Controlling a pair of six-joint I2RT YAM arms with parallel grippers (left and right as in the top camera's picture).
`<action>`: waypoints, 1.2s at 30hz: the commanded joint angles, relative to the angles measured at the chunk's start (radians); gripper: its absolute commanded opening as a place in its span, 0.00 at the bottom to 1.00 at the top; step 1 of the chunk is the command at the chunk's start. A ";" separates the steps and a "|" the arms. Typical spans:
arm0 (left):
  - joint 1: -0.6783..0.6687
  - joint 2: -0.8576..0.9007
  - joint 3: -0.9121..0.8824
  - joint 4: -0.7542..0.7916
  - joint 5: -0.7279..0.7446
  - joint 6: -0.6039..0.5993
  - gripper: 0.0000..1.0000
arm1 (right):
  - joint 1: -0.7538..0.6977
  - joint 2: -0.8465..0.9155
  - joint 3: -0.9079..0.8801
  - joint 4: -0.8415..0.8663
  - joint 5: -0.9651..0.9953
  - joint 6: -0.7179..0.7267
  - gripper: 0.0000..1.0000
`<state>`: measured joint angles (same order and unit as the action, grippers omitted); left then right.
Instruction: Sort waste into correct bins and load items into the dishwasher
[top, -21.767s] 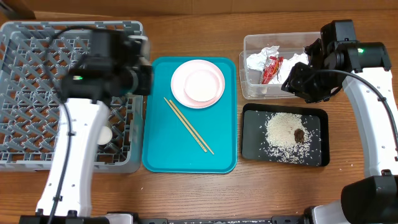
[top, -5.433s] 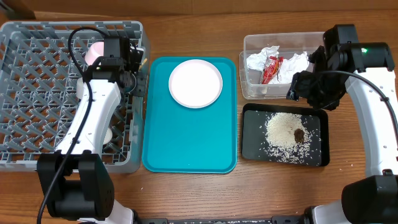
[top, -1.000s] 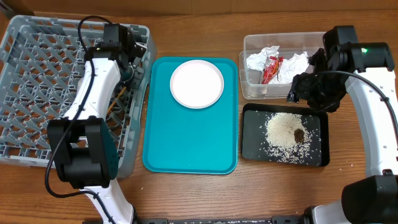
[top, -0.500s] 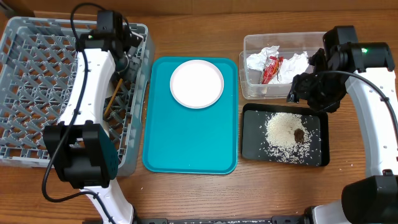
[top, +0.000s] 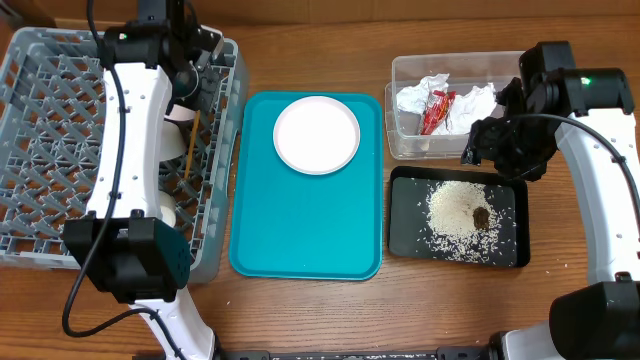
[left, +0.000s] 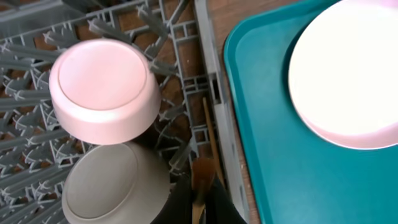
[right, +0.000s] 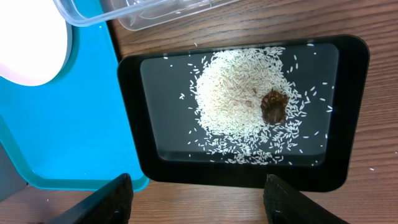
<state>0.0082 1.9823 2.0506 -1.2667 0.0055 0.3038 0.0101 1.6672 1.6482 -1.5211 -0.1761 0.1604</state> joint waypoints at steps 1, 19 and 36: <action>0.000 0.011 0.035 -0.018 0.076 -0.051 0.04 | 0.002 -0.021 0.021 0.000 -0.001 -0.001 0.69; 0.006 0.002 0.073 -0.044 0.103 -0.169 0.04 | 0.002 -0.021 0.021 0.001 -0.001 -0.001 0.69; 0.006 0.017 0.060 -0.136 0.062 -0.201 0.04 | 0.002 -0.021 0.021 0.000 -0.001 -0.001 0.69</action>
<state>0.0093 1.9823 2.0975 -1.3895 0.0780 0.1291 0.0101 1.6672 1.6482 -1.5211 -0.1761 0.1600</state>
